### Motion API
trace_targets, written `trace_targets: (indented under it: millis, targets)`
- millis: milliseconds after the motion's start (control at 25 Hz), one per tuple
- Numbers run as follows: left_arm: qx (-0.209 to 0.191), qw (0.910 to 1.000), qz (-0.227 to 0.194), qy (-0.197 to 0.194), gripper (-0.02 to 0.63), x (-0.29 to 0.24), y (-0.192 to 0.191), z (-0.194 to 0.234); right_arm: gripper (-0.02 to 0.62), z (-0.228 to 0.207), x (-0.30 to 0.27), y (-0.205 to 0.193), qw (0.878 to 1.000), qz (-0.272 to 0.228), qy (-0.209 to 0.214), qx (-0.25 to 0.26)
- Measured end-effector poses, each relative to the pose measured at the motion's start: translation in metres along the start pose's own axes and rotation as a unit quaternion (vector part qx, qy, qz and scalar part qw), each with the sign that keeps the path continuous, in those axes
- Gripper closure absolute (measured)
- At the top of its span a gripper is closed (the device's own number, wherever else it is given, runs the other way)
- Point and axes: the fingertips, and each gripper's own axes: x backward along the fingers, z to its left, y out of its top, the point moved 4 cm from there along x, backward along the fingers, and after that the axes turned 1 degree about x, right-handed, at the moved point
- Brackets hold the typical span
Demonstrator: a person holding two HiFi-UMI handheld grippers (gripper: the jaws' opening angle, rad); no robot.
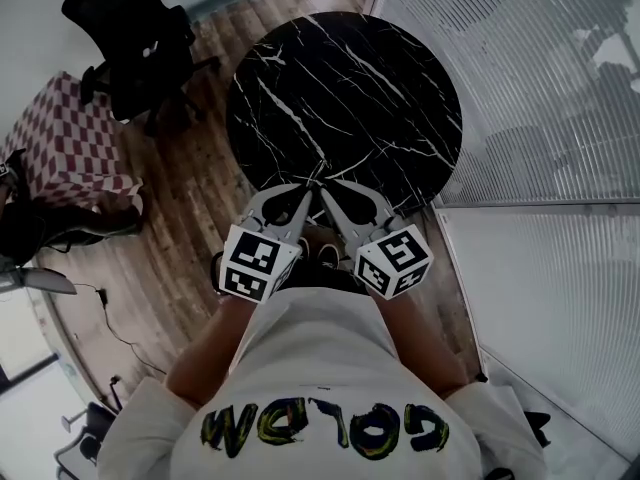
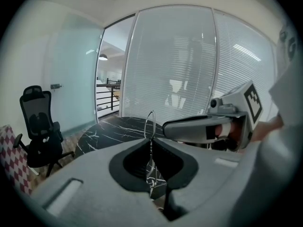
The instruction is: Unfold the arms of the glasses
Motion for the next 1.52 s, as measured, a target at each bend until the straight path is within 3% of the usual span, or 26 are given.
trace_targets:
  millis: [280, 960, 1240, 1520]
  targets:
    - [0.005, 1.0, -0.007, 0.002, 0.588, 0.007, 0.001, 0.008, 0.551, 0.0, 0.01, -0.007, 1.0, 0.013, 0.0, 0.023]
    - [-0.027, 0.9996, -0.005, -0.002, 0.588, 0.003, -0.008, -0.01, 0.534, 0.0, -0.009, -0.003, 0.998, 0.007, 0.016, -0.057]
    - [-0.037, 0.9993, -0.005, 0.001, 0.588, 0.0, -0.014, -0.007, 0.578, 0.0, -0.012, -0.008, 0.996, 0.013, 0.028, -0.085]
    - [-0.049, 0.9988, -0.005, 0.0, 0.588, -0.002, -0.015, -0.007, 0.589, -0.001, -0.01, -0.007, 0.996, 0.02, 0.034, -0.082]
